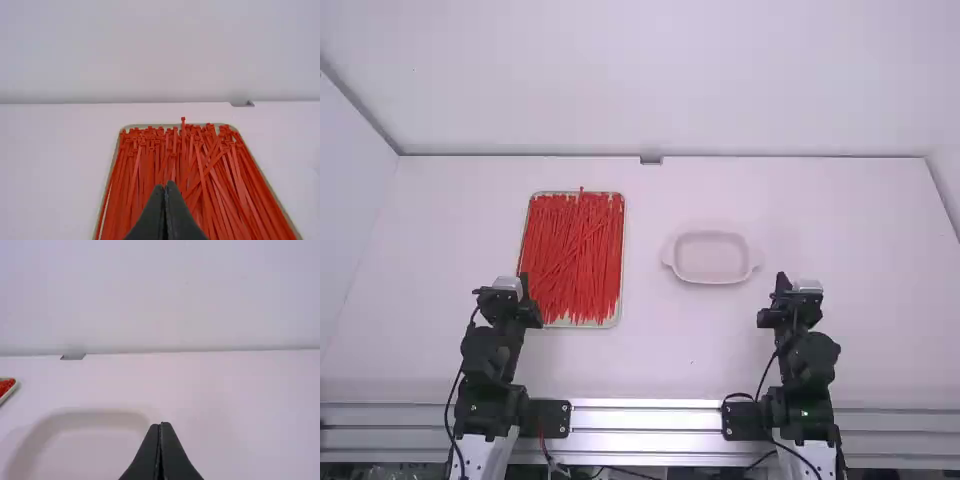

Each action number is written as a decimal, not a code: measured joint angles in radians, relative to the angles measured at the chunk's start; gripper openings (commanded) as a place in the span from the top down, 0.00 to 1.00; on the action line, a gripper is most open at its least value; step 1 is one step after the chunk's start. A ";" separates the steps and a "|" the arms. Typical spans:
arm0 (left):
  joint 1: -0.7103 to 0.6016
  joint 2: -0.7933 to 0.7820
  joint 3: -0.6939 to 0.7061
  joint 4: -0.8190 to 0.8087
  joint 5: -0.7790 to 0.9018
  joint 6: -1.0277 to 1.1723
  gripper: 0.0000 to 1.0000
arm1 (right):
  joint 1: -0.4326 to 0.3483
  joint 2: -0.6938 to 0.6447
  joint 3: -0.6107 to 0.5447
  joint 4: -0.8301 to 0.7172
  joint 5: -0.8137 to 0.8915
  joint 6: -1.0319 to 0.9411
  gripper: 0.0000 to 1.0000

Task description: Fasten the cable tie

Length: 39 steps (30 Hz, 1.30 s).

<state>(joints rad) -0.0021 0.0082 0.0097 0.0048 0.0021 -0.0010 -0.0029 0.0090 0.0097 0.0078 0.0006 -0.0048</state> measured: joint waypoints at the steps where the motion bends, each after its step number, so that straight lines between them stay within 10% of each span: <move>1: 0.000 0.000 0.000 0.001 0.000 0.000 1.00 | 0.000 0.000 0.000 0.001 -0.002 -0.002 1.00; 16: 0.000 0.081 0.040 -0.041 0.001 -0.001 0.90 | 0.000 0.071 0.013 -0.006 -0.016 -0.002 0.90; 39: 0.000 0.632 0.455 -0.261 0.061 -0.038 0.49 | 0.045 0.591 0.329 -0.068 -0.097 -0.007 0.49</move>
<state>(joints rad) -0.0021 0.6407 0.4652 -0.2565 0.0635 -0.0387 0.0425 0.5995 0.3386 -0.0605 -0.0963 -0.0116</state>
